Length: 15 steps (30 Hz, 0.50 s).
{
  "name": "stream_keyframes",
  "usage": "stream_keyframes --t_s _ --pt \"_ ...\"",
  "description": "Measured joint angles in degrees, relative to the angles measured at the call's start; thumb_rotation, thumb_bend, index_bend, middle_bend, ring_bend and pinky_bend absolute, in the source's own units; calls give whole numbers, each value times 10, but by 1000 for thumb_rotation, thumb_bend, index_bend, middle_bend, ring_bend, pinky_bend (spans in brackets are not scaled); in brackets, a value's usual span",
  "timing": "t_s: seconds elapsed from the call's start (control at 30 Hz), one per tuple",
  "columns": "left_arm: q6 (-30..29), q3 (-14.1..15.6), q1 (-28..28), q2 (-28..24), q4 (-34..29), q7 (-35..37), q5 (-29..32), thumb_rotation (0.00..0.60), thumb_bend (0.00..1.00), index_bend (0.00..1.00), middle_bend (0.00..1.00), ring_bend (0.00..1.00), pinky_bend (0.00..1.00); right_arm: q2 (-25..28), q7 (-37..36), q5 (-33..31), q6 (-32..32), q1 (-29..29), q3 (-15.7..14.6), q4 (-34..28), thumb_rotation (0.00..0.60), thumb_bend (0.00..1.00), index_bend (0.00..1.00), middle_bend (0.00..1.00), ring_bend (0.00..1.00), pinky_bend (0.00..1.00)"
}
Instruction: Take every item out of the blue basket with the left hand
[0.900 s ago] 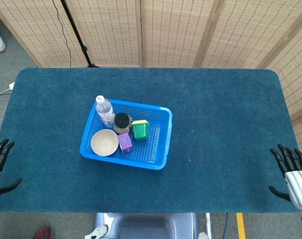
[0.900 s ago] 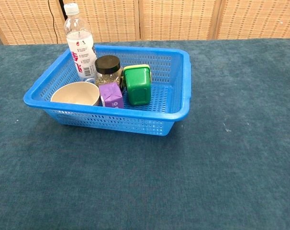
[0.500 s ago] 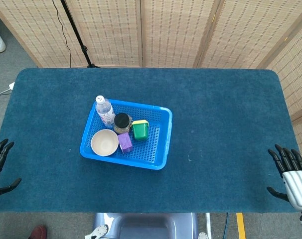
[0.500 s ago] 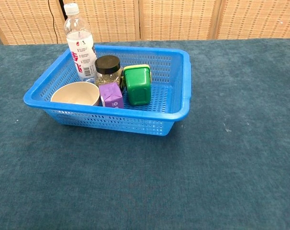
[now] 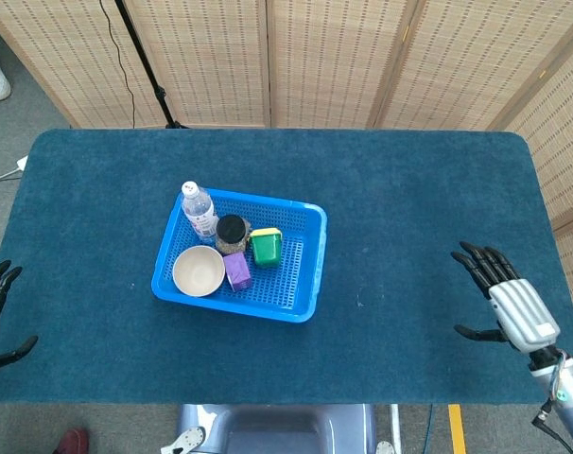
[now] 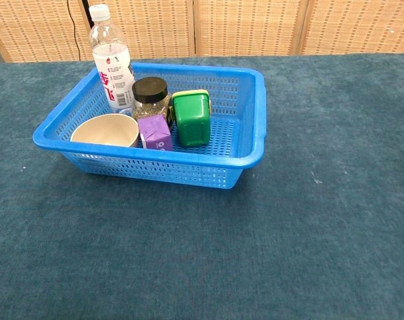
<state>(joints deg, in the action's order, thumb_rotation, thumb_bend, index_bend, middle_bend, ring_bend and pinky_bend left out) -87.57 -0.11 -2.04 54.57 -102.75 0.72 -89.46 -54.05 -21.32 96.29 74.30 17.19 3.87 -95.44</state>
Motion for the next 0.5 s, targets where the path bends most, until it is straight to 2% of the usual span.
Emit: stream_keyframes --t_s 0.13,0.2,0.37,0.5 --pt "2 -5 -5 4 4 2 -1 600 173 0 0 0 0 7 -50 -4 -56 50 17 -15 600 0 0 0 0 0" --pt "7 -9 -12 5 6 9 -1 600 170 0 0 0 0 13 -53 -9 -71 61 22 -24 600 0 0 0 0 0" --pt "25 -33 -50 11 18 45 -10 600 139 0 0 0 0 28 -32 -19 -82 60 14 -41 600 0 0 0 0 0" --pt "61 -59 -98 20 38 113 -13 600 127 0 0 0 0 29 -17 -21 -76 49 2 -37 600 0 0 0 0 0"
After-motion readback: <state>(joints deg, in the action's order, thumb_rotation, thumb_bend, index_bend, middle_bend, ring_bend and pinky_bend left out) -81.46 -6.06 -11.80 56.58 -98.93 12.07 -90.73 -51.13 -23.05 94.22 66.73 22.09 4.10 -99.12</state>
